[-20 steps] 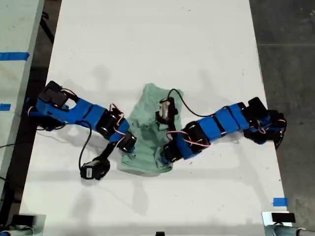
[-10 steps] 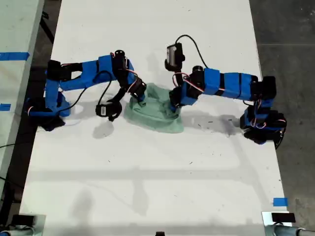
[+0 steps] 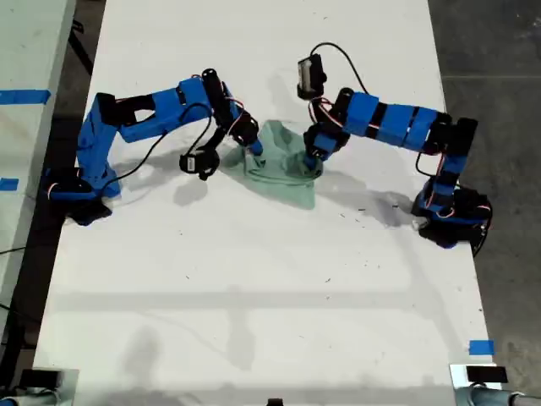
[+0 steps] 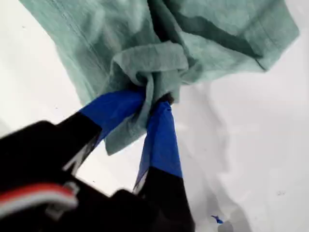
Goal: Fold tshirt
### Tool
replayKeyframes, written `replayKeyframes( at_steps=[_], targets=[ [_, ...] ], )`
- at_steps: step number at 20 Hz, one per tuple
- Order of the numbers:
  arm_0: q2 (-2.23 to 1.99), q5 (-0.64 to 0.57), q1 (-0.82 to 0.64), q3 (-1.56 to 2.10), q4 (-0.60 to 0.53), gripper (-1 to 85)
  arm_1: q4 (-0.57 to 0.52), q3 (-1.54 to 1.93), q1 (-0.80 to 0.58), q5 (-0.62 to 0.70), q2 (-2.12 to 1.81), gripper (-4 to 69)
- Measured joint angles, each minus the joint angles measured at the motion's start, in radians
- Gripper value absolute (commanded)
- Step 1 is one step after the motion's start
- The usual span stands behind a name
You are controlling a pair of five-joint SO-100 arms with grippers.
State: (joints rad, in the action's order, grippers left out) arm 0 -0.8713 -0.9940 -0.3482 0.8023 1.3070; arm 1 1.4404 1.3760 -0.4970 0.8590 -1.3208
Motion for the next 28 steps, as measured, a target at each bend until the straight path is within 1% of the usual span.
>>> replayKeyframes(
  at_steps=[1,2,3,5,7,9,11,13,15,16,17,18,20,21,23,25,26,27,28],
  targets=[
    [0.055,-0.005,-0.04,-0.015,-0.014,31.3,-0.015,0.012,-0.037,-0.023,0.041,24.2],
    [0.075,-0.006,-0.075,-0.018,-0.02,33.2,-0.023,0.021,-0.072,-0.035,0.064,32.9],
    [0.078,-0.006,-0.112,-0.02,-0.02,32.5,-0.023,0.021,-0.101,-0.037,0.067,32.0],
    [0.067,-0.006,-0.16,-0.02,0.011,32.3,-0.011,0.02,-0.117,-0.035,0.069,30.7],
    [-0.025,-0.006,-0.164,-0.02,0.064,30.8,0.034,0.02,-0.107,-0.044,0.04,31.3],
    [-0.16,0.003,-0.158,-0.02,0.127,29.4,0.101,0.02,-0.107,-0.064,-0.048,31.0],
    [-0.302,0.025,-0.16,-0.017,0.193,20.8,0.155,0.02,-0.097,-0.092,-0.178,29.4],
    [-0.448,0.041,-0.132,0.035,0.242,9.0,0.17,0.048,-0.048,-0.137,-0.348,26.6],
    [-0.588,0.101,-0.081,0.158,0.264,4.3,0.17,0.152,0.011,-0.212,-0.517,22.7],
    [-0.67,0.147,-0.051,0.262,0.25,2.3,0.17,0.219,0.037,-0.258,-0.6,21.2],
    [-0.772,0.198,-0.018,0.403,0.204,0.1,0.17,0.295,0.063,-0.322,-0.684,20.5],
    [-0.885,0.25,0.017,0.558,0.129,0.1,0.161,0.371,0.084,-0.377,-0.776,18.6],
    [-1.123,0.36,0.1,0.894,0.025,0.1,0.118,0.541,0.137,-0.494,-0.976,10.3],
    [-1.229,0.423,0.147,1.049,-0.018,0.1,0.092,0.632,0.161,-0.548,-1.078,8.4],
    [-1.407,0.545,0.244,1.321,-0.083,0.1,0.023,0.838,0.196,-0.632,-1.305,6.6],
    [-1.624,0.64,0.291,1.58,-0.163,0.1,-0.026,1.049,0.242,-0.707,-1.554,7.2],
    [-1.772,0.692,0.304,1.713,-0.176,0.1,-0.04,1.149,0.267,-0.747,-1.678,7.0],
    [-1.934,0.736,0.314,1.842,-0.158,0.1,-0.052,1.25,0.288,-0.781,-1.807,6.8],
    [-2.109,0.769,0.314,1.956,-0.106,0.1,-0.063,1.353,0.31,-0.805,-1.939,7.1]
  ],
)
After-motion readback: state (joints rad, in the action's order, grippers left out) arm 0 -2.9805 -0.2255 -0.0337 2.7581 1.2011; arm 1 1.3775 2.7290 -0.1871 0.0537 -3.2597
